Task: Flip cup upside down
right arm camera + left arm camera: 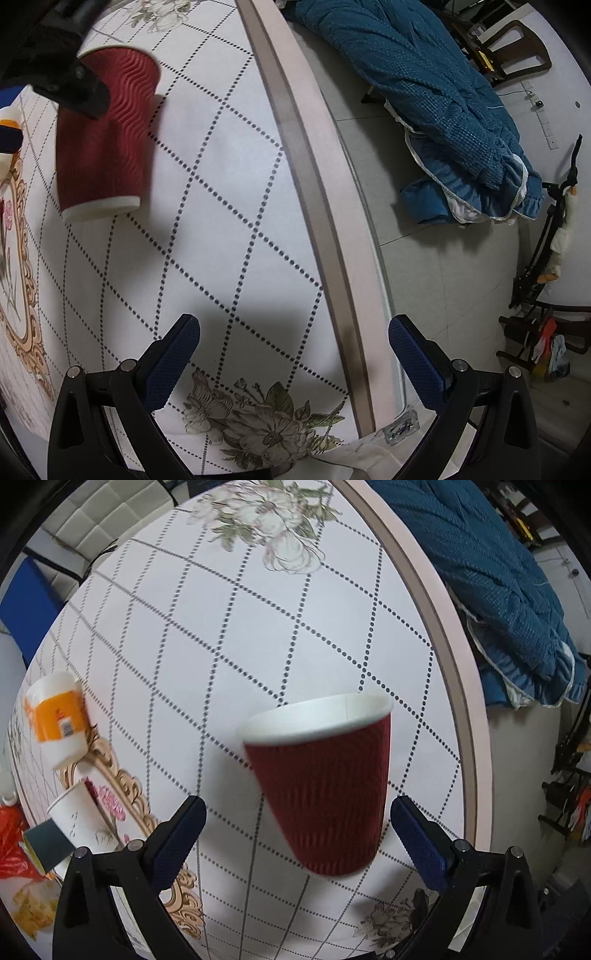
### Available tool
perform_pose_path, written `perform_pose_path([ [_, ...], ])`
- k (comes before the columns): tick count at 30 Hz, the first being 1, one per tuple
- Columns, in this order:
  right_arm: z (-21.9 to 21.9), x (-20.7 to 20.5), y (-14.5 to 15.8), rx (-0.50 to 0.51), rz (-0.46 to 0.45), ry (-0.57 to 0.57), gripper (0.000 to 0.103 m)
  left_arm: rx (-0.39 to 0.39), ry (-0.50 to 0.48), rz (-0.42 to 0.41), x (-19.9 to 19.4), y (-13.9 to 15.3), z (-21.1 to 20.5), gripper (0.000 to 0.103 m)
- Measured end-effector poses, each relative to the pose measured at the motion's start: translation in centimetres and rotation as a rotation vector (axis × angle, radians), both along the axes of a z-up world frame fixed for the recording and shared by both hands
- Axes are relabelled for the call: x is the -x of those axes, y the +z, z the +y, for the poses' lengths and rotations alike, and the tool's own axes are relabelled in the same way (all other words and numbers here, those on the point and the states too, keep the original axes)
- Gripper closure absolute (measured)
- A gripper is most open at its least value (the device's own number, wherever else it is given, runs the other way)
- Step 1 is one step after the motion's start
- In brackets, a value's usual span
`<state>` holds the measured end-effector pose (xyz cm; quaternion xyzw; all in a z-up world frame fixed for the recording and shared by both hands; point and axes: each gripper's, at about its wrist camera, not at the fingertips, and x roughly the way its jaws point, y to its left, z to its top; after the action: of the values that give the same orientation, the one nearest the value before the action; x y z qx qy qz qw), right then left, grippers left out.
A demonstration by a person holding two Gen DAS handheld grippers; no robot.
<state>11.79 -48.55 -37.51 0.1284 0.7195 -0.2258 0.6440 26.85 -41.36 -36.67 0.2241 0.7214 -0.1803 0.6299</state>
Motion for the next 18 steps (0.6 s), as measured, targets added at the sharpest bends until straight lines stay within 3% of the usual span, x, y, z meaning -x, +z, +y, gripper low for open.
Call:
perform_pose_path([
  [4, -0.5, -0.4, -0.4, 0.006, 0.007, 0.001, 0.0, -0.025, -0.05, 0.003, 0.1, -1.6, -1.4, 0.001],
  [7, -0.6, -0.6, -0.7, 0.006, 0.013, -0.002, 0.0, -0.029, -0.077, -0.006, 0.2, -2.3, -1.9, 0.018],
  [18, -0.7, -1.3, -1.0, -0.002, 0.003, 0.015, 0.0, -0.014, -0.109, -0.097, -0.1, -0.9, -0.9, 0.021],
])
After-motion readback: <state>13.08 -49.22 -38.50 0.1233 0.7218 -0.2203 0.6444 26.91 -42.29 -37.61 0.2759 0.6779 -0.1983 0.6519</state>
